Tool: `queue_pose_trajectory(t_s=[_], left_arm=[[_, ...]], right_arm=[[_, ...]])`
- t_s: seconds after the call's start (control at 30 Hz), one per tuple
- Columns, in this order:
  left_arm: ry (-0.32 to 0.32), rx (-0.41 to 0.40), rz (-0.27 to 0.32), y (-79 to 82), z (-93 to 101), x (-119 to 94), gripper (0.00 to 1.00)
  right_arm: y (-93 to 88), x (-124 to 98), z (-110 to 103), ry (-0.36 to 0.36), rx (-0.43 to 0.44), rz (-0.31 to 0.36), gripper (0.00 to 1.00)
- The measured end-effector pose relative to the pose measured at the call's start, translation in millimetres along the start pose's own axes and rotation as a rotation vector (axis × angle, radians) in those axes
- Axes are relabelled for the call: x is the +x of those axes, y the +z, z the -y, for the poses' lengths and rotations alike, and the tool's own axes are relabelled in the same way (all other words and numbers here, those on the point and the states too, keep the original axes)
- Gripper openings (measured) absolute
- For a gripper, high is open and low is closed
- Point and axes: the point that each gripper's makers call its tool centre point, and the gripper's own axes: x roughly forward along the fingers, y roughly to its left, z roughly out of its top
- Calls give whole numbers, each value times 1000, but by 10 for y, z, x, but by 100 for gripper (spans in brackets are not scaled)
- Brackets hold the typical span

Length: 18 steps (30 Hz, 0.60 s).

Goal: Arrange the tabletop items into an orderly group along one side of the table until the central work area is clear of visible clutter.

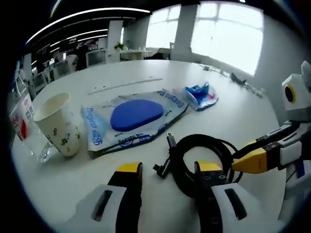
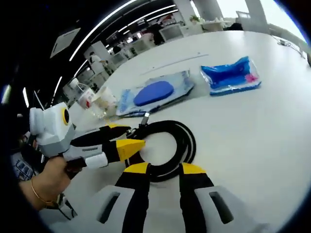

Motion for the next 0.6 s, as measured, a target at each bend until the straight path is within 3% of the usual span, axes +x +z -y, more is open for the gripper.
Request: queue_pose_trajectory(t_s=[0.17,0.6], left_arm=[[-19,-13,-5,-17,41,10,30],[16,-46,7,35,1,-9,17]], right_arm=[[9,27,-1,10,28,7,13],[7,21,-47,49,61,1,7]])
